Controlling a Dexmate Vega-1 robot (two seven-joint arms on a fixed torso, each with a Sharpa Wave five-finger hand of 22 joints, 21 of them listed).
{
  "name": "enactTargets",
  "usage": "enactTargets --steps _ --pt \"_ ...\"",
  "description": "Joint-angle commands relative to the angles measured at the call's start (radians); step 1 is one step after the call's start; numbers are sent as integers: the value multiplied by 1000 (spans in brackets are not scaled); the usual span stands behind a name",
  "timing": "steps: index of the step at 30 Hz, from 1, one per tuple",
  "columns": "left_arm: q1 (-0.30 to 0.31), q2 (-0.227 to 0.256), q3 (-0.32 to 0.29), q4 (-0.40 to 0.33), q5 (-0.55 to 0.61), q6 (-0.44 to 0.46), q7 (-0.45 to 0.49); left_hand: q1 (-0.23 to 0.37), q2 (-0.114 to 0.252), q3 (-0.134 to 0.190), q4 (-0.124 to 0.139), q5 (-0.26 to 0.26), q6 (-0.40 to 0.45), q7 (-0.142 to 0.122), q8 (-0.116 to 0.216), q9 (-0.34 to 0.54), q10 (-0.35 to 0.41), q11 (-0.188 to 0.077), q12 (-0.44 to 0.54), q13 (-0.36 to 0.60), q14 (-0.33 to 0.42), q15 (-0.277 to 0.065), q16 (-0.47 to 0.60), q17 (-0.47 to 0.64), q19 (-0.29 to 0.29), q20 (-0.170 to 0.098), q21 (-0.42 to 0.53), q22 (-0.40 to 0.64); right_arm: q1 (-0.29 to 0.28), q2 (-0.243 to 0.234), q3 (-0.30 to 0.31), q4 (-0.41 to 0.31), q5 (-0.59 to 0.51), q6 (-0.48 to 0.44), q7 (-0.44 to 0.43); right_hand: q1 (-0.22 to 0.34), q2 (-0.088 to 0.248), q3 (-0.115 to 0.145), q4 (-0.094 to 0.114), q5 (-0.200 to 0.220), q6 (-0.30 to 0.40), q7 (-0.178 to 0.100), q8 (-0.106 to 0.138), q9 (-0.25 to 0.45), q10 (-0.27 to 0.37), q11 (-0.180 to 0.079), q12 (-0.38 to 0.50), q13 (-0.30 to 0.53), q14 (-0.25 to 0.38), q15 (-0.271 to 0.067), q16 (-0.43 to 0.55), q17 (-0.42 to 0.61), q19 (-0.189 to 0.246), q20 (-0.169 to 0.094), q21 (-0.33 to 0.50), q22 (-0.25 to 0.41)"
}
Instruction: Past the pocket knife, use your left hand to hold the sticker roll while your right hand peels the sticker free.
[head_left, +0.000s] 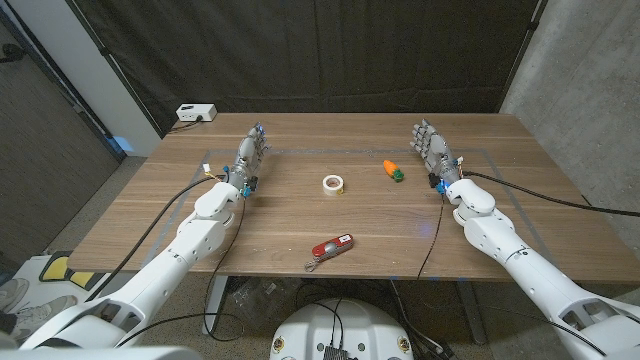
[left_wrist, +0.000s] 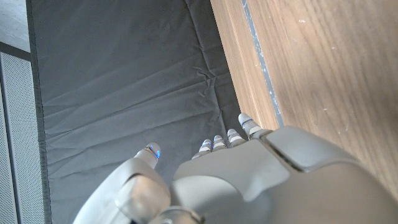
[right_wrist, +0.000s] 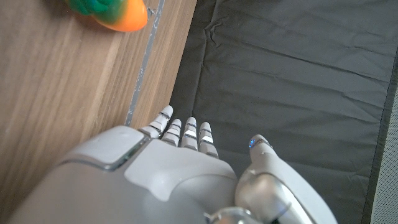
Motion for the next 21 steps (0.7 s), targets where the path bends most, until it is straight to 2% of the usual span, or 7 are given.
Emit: enactTargets --steps 1,13,15,16,17,18,21 --pt "13 -69 -80 13 106 13 -25 -7 83 7 -2 8 -209 0 5 5 -169 -4 7 5 -173 -19 7 3 -101 -57 6 6 -35 152 180 -17 -162 -81 103 8 16 5 1 4 10 0 6 4 8 1 8 5 -7 2 6 5 -3 -52 6 2" --pt "17 -76 -99 -6 276 -7 36 -15 81 11 -12 17 -168 -16 20 5 -124 -9 24 4 -137 -18 19 -1 -74 -40 13 4 -52 256 293 -36 -275 -126 177 9 15 2 0 5 13 2 7 4 20 2 14 5 6 13 11 4 8 -44 5 2" --pt "14 -64 -89 -13 320 -14 58 4 58 15 -36 18 -136 -29 27 5 -97 -19 30 4 -118 -14 18 -7 -60 -32 13 0 -56 268 306 -39 -286 -130 186 9 14 1 0 5 14 3 8 4 23 5 16 5 10 16 13 4 11 -42 5 2" --pt "12 -57 -84 -16 344 -18 70 15 51 17 -46 18 -120 -35 30 5 -90 -21 31 4 -107 -7 19 -8 -54 -23 13 -1 -58 274 313 -40 -291 -131 190 10 14 1 -1 5 15 3 8 4 25 6 17 5 12 18 13 4 14 -41 6 2" --pt "10 -50 -78 -20 368 -22 84 31 40 19 -58 16 -105 -43 31 5 -76 -21 32 4 -99 10 16 -9 -41 3 15 -2 -60 278 319 -42 -295 -133 194 10 13 1 -1 5 15 3 8 4 28 7 18 5 17 20 15 4 16 -39 6 2" --pt "9 -43 -73 -27 390 -22 100 49 26 19 -71 11 -81 -64 33 5 -52 -32 35 4 -84 38 16 -9 -28 51 15 -2 -61 282 324 -43 -299 -134 199 10 13 0 -2 5 16 3 9 4 30 8 19 5 21 25 16 4 19 -36 6 2" --pt "2 -23 -56 -34 448 -39 135 81 11 22 -94 1 -29 -85 41 6 -12 -18 41 4 -45 57 22 -8 -15 110 12 -2 -65 295 339 -47 -310 -137 209 11 12 -1 -2 5 16 3 9 4 32 8 20 5 27 30 18 4 25 -33 7 2"
